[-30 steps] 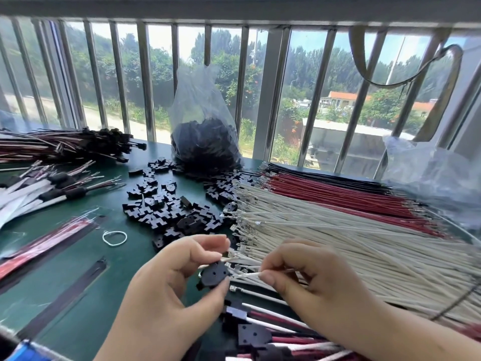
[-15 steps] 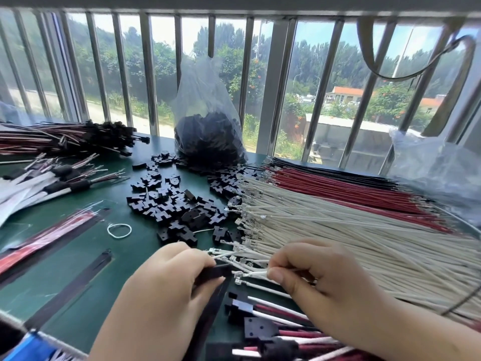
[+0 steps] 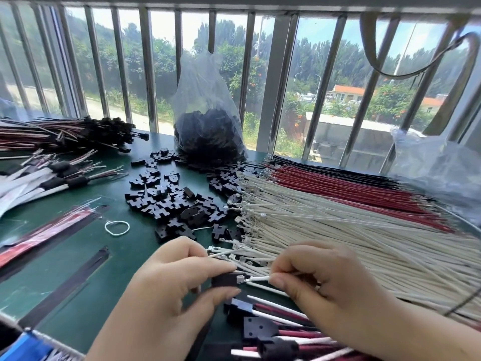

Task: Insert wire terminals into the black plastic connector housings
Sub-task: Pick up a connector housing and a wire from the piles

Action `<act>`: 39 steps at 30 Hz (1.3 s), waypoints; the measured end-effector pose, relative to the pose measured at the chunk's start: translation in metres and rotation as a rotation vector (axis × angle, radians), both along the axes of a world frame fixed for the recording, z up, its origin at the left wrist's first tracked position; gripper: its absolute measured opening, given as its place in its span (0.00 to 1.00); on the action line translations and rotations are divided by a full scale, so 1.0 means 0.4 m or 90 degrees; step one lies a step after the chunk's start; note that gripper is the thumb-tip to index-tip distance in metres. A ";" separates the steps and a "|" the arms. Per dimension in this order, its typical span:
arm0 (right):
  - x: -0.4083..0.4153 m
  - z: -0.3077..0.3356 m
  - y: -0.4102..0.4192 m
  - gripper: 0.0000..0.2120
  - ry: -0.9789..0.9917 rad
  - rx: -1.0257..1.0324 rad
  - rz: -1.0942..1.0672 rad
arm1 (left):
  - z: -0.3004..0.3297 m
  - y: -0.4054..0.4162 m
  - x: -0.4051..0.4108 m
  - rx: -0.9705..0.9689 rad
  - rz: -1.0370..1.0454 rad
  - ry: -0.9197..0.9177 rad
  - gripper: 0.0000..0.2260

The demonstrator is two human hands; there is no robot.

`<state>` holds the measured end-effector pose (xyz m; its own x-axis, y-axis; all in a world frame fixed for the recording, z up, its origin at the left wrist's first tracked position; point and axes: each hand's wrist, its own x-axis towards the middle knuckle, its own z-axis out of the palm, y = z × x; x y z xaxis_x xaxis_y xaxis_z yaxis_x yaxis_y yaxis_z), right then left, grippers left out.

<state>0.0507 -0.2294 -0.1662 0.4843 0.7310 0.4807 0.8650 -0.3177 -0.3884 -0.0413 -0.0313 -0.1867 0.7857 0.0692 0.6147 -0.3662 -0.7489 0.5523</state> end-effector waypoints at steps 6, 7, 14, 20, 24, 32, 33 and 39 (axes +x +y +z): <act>0.004 0.002 -0.007 0.08 0.188 0.001 0.026 | 0.002 -0.005 0.005 -0.022 -0.035 0.027 0.11; 0.004 0.003 -0.007 0.08 0.191 -0.005 0.020 | 0.002 -0.004 0.005 -0.011 -0.039 0.035 0.14; -0.010 0.013 -0.002 0.09 0.074 -0.091 -0.007 | -0.003 0.021 0.002 -0.025 -0.089 0.082 0.13; 0.001 0.021 -0.008 0.08 0.181 -0.121 0.053 | -0.006 0.022 0.011 -0.029 -0.124 0.133 0.11; -0.005 0.020 -0.004 0.08 0.140 -0.134 0.052 | -0.010 0.029 0.008 -0.058 -0.129 0.138 0.16; -0.003 0.015 -0.007 0.10 0.142 -0.119 0.057 | -0.007 0.017 0.002 -0.088 -0.109 0.173 0.16; -0.003 0.015 -0.006 0.09 0.140 -0.124 0.058 | -0.007 0.012 0.006 -0.064 -0.110 0.161 0.14; -0.004 0.008 -0.002 0.09 0.119 -0.083 0.048 | -0.020 -0.017 0.017 0.024 -0.070 0.062 0.13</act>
